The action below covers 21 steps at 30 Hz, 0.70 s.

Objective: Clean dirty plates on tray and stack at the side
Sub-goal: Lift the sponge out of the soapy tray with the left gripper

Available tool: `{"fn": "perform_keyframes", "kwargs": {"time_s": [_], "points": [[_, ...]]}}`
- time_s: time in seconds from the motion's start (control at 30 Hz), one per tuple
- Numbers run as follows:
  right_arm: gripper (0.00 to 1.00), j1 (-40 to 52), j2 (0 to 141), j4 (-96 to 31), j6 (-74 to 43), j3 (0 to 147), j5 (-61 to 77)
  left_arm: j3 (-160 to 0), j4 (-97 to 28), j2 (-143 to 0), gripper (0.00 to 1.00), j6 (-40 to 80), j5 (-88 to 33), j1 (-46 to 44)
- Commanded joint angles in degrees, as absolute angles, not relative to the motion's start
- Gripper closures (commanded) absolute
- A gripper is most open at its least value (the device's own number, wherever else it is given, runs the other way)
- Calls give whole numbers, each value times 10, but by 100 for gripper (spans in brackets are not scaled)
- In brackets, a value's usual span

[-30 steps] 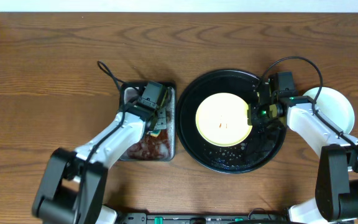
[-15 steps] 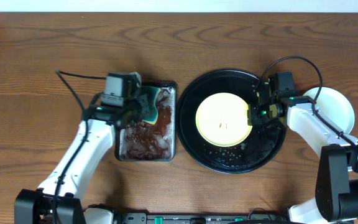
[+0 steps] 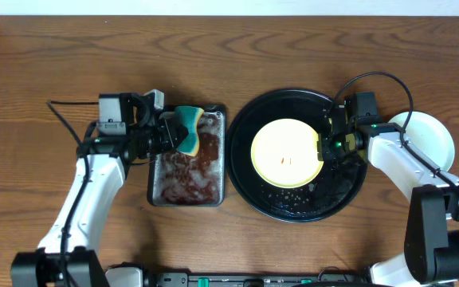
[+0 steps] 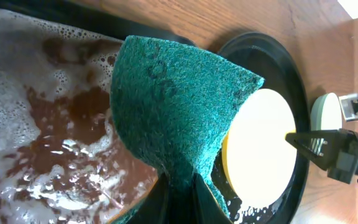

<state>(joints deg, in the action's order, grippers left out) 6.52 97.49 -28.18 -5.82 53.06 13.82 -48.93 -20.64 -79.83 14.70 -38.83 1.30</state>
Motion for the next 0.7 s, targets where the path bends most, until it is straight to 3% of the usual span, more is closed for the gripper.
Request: {"fn": "perform_keyframes", "kwargs": {"time_s": [0.0, 0.23, 0.5, 0.67], "points": [[99, 69, 978, -281, -50, 527, 135, -459, -201, -719, 93, 142, -409, 24], [99, 69, 978, -281, -50, 527, 135, -380, -170, -587, 93, 163, -366, 29], [99, 69, 978, -281, -50, 527, 135, -335, -18, -609, 93, 208, -369, 29], [99, 69, 978, -281, -50, 527, 135, -333, 53, -645, 93, 211, -444, 29]]}}
